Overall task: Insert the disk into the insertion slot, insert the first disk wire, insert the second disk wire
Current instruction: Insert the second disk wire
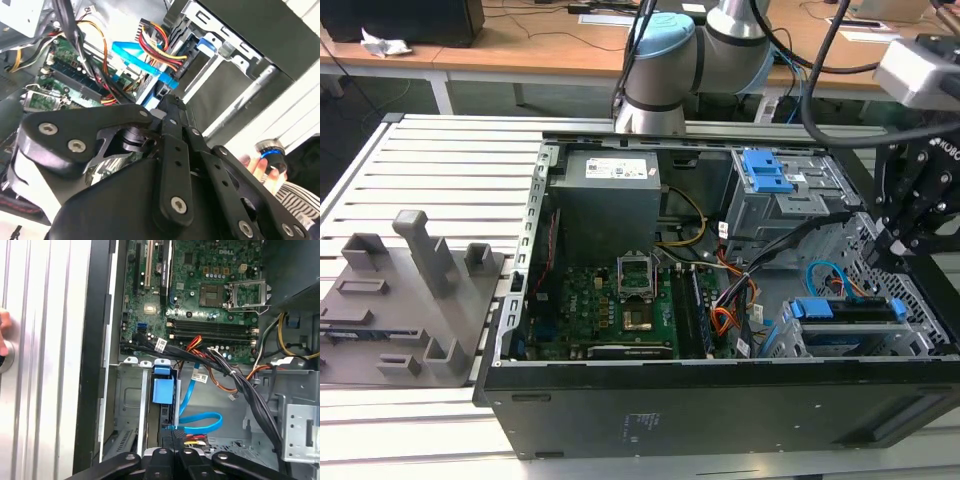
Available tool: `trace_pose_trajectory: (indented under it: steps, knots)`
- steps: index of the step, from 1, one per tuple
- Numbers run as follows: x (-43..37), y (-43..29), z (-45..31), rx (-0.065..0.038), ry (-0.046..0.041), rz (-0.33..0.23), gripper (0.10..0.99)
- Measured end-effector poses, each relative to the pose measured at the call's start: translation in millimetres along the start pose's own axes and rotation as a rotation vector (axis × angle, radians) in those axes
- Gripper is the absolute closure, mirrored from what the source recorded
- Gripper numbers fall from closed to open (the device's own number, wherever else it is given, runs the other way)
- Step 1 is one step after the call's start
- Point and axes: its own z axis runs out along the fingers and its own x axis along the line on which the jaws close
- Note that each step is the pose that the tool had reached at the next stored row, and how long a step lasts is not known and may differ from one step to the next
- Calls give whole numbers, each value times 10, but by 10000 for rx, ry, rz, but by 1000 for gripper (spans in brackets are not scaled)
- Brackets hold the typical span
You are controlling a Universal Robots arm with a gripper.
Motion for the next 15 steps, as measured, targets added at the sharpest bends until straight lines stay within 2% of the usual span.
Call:
trace_pose_trajectory:
  steps: [1,6,9,15]
  knots:
    - [0,2,-36,0,1,0,980]
    - [0,13,-59,0,0,-2,980]
    - [-6,156,-50,0,0,0,980]
    - [-7,173,-49,0,0,-1,980]
